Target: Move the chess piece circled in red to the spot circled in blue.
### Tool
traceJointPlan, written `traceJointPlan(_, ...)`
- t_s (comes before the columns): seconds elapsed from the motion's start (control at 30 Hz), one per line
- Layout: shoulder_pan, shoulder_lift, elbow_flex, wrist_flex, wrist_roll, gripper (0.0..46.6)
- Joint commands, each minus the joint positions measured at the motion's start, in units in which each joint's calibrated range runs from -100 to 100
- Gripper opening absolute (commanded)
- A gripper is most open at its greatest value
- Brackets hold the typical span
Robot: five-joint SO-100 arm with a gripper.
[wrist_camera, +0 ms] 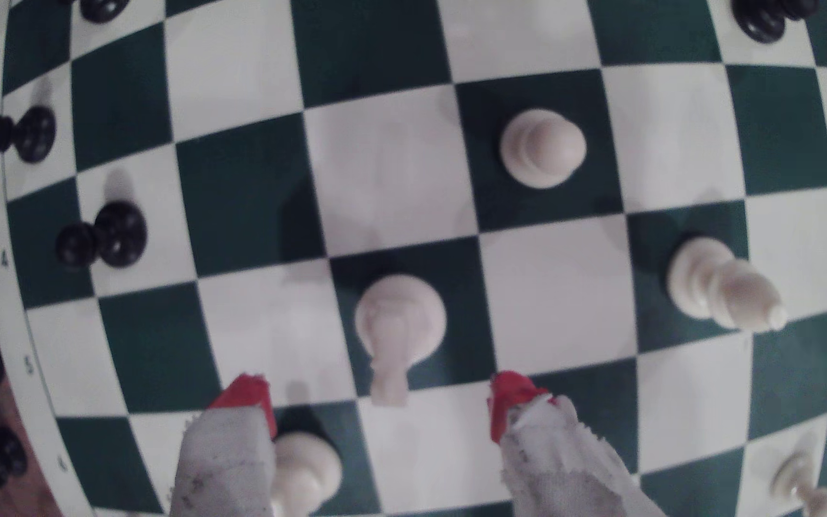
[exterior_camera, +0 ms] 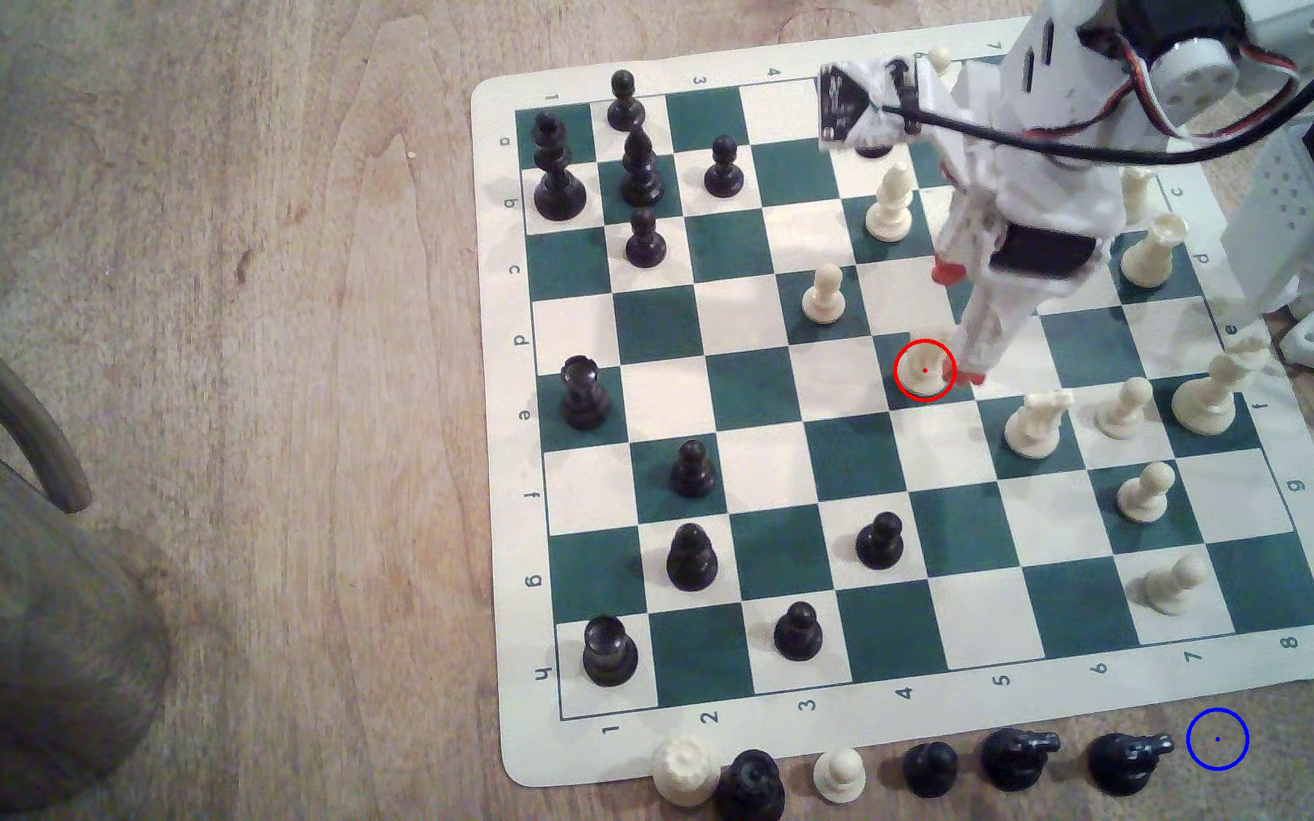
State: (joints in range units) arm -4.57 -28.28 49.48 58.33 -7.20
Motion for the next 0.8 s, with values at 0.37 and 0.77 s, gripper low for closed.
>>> traceJointPlan(0.37,-0.71,6.80,-3.06,-5.17,-1.22,21.9)
traceJointPlan(0.77,-1.41,9.77,-3.79,-8.29,-2.15,15.4)
